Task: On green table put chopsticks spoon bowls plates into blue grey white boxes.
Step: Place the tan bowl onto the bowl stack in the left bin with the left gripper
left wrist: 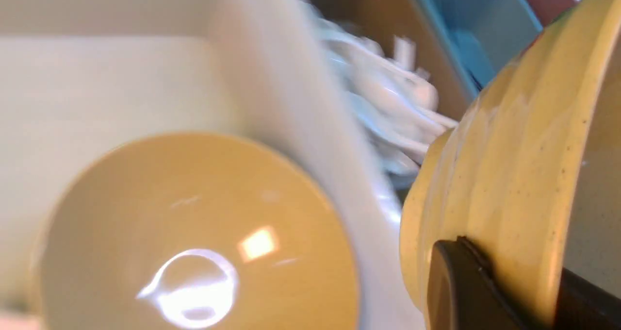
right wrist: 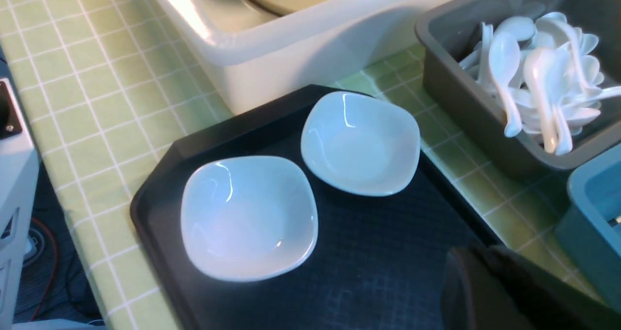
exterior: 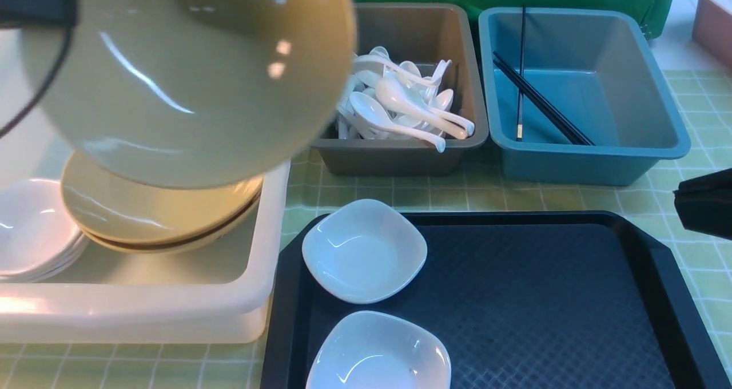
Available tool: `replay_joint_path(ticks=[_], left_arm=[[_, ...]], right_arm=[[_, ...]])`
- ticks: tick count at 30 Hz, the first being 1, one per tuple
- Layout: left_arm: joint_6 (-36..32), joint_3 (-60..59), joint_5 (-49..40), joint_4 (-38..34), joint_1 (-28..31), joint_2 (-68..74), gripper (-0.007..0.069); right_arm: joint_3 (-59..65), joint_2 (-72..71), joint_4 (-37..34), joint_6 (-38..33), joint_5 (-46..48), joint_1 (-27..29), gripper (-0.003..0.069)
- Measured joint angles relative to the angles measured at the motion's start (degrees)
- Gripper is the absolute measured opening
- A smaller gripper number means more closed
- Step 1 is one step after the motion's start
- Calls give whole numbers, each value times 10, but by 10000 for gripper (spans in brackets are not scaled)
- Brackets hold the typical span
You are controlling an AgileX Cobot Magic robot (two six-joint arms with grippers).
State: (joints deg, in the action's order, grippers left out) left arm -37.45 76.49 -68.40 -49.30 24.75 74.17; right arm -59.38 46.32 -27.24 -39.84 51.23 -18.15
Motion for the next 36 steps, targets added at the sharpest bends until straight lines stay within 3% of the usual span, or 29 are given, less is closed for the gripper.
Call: replay_joint_path(ticks=[4,10,19,26,36], left_arm=[[62,-41,33,9,74,-5,17],[87,-63,73,96,103,-5,17],[103,-119,133,65,96,32,17],[65,-131,161,9,33,104,17],[112,-133,191,35,11,167,52]], right_arm=[[0,2,-1,-4,-6,0,38],[0,12,-2,-4,-12,0,43],[0,26,-22,-7,-15,0,47],[0,58,-93,-56,-17,0,47],[0,68,-107,-85,-8,0,47]])
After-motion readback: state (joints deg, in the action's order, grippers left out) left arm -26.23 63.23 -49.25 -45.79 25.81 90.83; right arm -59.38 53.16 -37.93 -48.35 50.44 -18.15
